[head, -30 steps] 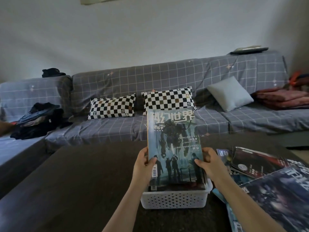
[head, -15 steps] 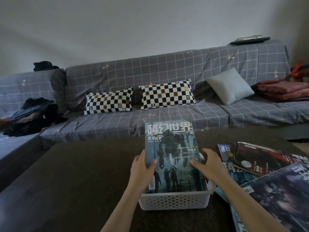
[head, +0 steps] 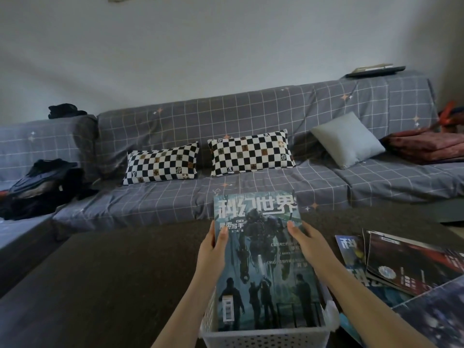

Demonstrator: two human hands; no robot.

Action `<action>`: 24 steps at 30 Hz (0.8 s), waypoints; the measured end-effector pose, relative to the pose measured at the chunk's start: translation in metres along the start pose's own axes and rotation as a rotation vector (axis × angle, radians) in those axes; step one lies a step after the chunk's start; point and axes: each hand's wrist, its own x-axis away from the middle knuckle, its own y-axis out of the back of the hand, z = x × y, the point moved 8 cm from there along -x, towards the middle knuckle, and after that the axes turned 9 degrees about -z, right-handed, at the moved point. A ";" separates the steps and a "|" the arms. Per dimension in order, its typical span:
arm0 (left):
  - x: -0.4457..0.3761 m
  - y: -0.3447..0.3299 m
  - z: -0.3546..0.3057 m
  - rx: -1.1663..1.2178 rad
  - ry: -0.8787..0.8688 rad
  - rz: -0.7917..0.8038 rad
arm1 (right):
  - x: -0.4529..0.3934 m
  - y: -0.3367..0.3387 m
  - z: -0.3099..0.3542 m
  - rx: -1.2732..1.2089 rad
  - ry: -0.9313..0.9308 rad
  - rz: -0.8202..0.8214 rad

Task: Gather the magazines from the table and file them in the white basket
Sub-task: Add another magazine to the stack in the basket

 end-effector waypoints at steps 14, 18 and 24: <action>0.024 0.013 -0.029 0.218 -0.138 0.130 | 0.020 0.005 0.029 -0.254 0.149 0.222; 0.026 0.011 -0.030 0.290 -0.129 0.139 | 0.020 0.007 0.028 -0.260 0.159 0.203; 0.020 0.010 -0.016 0.328 -0.048 0.050 | 0.022 0.003 0.016 -0.272 0.177 0.128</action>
